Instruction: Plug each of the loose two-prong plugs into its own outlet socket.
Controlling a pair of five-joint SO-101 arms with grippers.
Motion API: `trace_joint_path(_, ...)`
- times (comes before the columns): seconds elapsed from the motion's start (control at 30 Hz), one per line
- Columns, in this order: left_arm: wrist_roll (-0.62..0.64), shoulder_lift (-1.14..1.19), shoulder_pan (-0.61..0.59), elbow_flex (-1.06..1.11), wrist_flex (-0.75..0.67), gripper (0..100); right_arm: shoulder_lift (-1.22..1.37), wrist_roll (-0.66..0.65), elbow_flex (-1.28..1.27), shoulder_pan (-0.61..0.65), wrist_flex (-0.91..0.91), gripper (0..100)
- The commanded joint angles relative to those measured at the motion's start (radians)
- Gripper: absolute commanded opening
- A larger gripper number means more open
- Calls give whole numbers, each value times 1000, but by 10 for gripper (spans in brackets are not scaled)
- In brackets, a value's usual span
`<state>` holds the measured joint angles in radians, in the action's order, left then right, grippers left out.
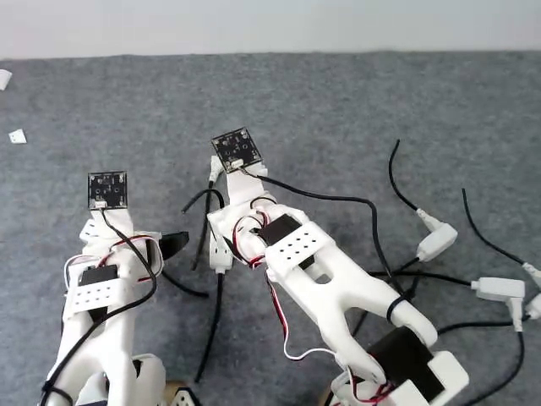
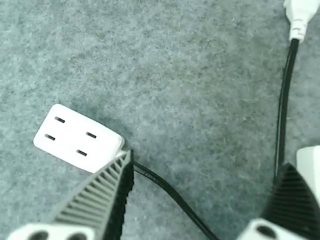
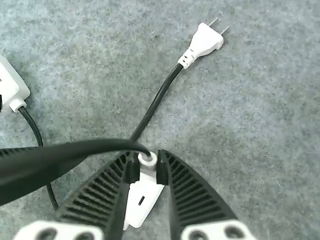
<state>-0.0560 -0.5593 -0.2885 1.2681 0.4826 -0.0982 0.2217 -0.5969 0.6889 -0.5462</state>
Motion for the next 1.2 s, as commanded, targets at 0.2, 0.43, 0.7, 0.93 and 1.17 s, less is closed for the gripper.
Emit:
trace_joint_path(0.2, 9, -21, -8, -12, -28, 412, -38, 14, 40, 18, -4, 9)
trace_joint_path(0.43, 8, -21, -8, -12, -28, 412, -28, 25, 38, 13, -5, 9)
trace_joint_path(0.7, 5, -17, -9, -12, -28, 412, -28, 20, -57, 13, -7, 8)
trace_joint_path(0.93, 5, -17, -12, -12, -28, 412, -28, -6, -74, 8, -10, 8)
trace_joint_path(1.17, 5, -21, -37, -12, -28, 412, -16, -63, -92, 25, -10, 8)
